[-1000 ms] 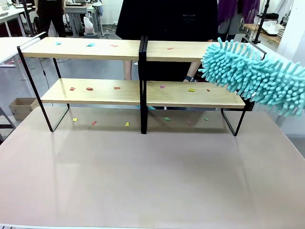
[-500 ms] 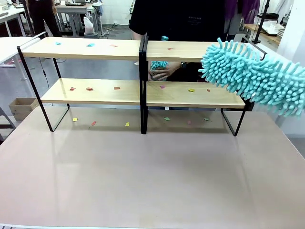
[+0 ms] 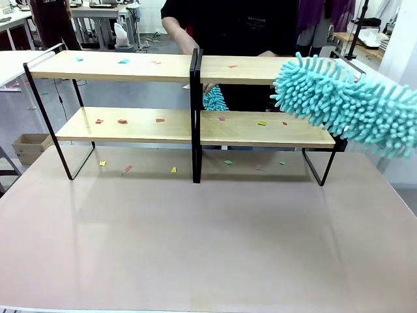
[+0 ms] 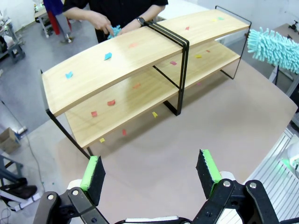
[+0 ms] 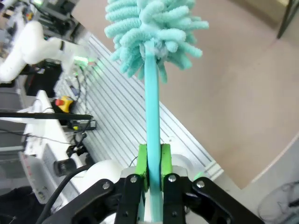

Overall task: Clean the shelves.
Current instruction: Clean a randomly selected level of the Shelf with the Duster.

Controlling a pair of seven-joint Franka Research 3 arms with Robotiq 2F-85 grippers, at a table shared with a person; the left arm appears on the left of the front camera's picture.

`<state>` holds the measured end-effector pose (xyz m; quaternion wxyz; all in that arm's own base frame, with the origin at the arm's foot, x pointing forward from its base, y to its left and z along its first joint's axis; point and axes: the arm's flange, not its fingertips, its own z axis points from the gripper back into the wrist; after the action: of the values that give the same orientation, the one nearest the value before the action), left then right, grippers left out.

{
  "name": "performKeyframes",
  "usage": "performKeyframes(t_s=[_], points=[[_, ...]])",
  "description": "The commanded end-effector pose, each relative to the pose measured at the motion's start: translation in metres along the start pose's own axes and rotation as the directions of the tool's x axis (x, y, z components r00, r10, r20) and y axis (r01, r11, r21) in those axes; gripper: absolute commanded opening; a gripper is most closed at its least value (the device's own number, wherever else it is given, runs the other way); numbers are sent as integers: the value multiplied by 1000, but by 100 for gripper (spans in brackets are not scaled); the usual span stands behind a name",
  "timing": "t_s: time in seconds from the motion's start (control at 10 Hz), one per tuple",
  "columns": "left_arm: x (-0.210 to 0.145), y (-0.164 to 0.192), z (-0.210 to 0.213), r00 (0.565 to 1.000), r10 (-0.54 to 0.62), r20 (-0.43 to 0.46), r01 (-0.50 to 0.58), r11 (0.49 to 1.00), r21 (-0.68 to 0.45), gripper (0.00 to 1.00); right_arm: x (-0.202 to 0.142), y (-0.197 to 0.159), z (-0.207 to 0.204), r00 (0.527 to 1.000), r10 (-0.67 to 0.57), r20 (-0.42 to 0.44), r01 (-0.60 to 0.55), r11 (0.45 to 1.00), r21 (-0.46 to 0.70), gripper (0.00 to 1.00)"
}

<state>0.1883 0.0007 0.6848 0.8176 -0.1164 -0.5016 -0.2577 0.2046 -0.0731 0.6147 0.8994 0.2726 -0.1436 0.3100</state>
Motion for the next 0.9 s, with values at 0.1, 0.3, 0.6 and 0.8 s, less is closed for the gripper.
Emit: performKeyframes(t_s=[0.1, 0.3, 0.6, 0.8], points=[[0, 1, 0, 1000, -1, 1, 1, 1000, 1, 100, 161, 70, 28, 1000, -14, -14, 10, 970, -242, 13], [0, 1, 0, 1000, -1, 1, 1, 1000, 1, 100, 230, 144, 7, 988, 62, -142, -110, 927, -358, 13], [0, 1, 0, 1000, -1, 1, 1, 1000, 1, 100, 233, 172, -13, 974, 173, -146, -213, 919, -333, 13], [0, 1, 0, 1000, -1, 1, 1, 1000, 1, 100, 214, 160, 18, 996, 11, -88, -44, 926, -375, 13]])
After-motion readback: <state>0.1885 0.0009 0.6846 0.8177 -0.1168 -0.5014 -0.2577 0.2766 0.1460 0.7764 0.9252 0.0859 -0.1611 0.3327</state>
